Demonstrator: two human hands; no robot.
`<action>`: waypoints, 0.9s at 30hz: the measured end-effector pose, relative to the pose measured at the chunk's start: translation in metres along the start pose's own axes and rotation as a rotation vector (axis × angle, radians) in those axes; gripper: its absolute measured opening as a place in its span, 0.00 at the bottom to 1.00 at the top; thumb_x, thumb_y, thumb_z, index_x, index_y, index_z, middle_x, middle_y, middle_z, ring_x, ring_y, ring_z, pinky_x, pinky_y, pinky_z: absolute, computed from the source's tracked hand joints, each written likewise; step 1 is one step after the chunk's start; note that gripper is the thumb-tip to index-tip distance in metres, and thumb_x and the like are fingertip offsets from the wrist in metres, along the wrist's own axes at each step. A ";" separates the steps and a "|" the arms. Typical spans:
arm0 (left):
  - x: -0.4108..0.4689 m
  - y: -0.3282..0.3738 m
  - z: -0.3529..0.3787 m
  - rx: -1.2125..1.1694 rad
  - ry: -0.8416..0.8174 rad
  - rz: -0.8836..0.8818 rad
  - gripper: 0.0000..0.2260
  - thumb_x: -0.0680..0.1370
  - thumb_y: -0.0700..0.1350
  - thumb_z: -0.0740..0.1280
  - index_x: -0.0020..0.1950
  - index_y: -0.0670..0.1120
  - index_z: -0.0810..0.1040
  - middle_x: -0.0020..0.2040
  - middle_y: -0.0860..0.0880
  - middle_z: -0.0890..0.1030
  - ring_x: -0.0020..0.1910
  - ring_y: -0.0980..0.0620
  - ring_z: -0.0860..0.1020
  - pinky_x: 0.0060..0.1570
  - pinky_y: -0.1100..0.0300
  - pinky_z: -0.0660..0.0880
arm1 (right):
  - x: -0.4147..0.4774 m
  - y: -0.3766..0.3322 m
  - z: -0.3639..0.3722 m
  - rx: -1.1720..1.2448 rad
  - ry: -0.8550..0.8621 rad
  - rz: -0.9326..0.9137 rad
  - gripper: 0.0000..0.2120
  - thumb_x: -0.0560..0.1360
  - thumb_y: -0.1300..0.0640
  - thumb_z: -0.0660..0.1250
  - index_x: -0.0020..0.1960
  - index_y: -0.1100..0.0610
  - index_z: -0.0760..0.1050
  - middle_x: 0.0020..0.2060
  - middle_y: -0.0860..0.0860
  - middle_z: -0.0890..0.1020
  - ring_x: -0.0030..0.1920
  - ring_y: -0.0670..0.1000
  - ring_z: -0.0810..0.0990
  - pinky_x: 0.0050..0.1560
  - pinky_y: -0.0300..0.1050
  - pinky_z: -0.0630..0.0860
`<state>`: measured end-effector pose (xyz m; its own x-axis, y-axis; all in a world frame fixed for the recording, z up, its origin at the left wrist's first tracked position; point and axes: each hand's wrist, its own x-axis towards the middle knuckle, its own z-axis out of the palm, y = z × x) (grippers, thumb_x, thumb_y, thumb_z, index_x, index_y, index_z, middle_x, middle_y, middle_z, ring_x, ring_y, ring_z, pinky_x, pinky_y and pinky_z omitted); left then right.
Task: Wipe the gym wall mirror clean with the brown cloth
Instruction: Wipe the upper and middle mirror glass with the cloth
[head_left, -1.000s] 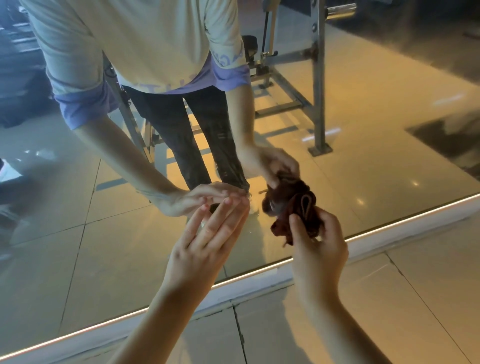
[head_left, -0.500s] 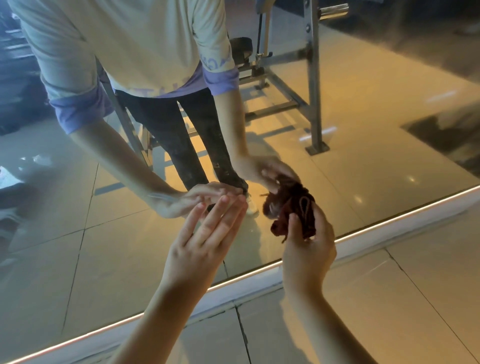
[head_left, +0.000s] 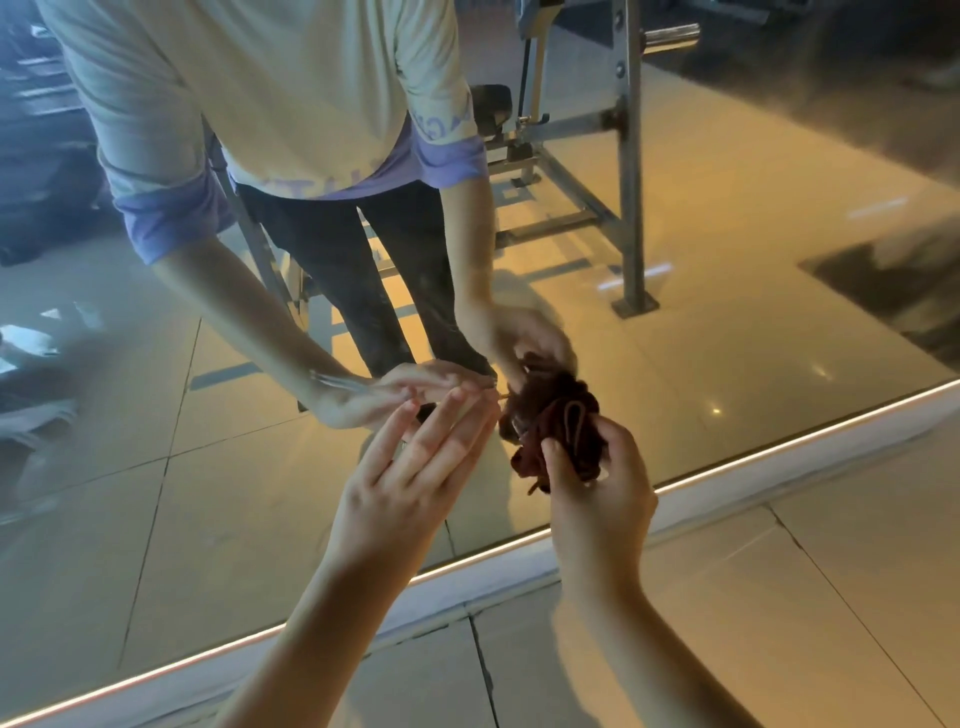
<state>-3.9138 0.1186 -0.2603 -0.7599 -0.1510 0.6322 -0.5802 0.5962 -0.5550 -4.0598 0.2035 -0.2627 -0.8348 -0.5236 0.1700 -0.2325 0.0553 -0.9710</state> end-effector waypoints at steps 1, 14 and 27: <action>0.000 -0.001 -0.001 0.002 0.006 -0.002 0.20 0.84 0.35 0.52 0.76 0.44 0.65 0.75 0.47 0.65 0.76 0.47 0.57 0.74 0.50 0.56 | 0.003 -0.001 -0.002 0.021 0.006 -0.012 0.15 0.73 0.64 0.73 0.59 0.61 0.78 0.51 0.53 0.82 0.49 0.45 0.79 0.47 0.23 0.71; -0.001 -0.021 -0.016 -0.081 0.039 -0.142 0.32 0.76 0.37 0.72 0.78 0.42 0.63 0.78 0.46 0.61 0.76 0.48 0.57 0.76 0.49 0.55 | 0.002 0.011 0.003 0.028 0.149 -0.044 0.17 0.72 0.66 0.73 0.60 0.62 0.77 0.51 0.52 0.81 0.54 0.49 0.80 0.49 0.21 0.69; -0.007 -0.021 -0.009 -0.019 0.053 -0.126 0.28 0.79 0.41 0.69 0.77 0.43 0.65 0.76 0.47 0.65 0.77 0.48 0.58 0.76 0.50 0.55 | -0.010 -0.008 0.013 0.141 0.123 0.100 0.13 0.72 0.61 0.74 0.54 0.56 0.76 0.44 0.47 0.81 0.45 0.42 0.81 0.40 0.23 0.71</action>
<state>-3.8939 0.1145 -0.2480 -0.6645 -0.1837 0.7243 -0.6639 0.5901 -0.4594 -4.0430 0.1978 -0.2585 -0.9070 -0.4130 0.0821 -0.0801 -0.0220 -0.9965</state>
